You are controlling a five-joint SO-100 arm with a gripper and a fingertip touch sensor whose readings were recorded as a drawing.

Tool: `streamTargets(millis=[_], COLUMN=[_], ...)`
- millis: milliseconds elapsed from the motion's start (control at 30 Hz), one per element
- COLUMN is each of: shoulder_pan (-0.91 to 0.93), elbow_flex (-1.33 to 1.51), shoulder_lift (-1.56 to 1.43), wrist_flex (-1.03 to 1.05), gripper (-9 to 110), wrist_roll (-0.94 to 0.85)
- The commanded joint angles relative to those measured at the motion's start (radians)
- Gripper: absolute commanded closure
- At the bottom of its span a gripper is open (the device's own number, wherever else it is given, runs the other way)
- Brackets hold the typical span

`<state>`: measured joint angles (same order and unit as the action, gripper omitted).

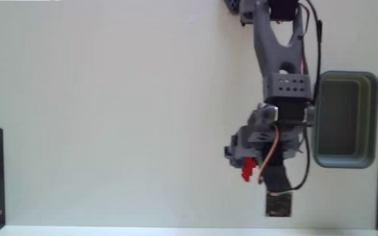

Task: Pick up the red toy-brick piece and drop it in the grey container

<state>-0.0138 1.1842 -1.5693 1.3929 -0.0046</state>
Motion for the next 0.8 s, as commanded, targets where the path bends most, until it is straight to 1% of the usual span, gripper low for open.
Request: streamTargets(millis=[0, 767], shoulder_pan=[-0.063, -0.405], elbow_flex=[-0.034, -0.034], shoulder_lift=[-0.034, -0.047], wrist_flex=[0.011, 0.024], gripper=[50, 50], wrist_roll=[0.005, 0.005])
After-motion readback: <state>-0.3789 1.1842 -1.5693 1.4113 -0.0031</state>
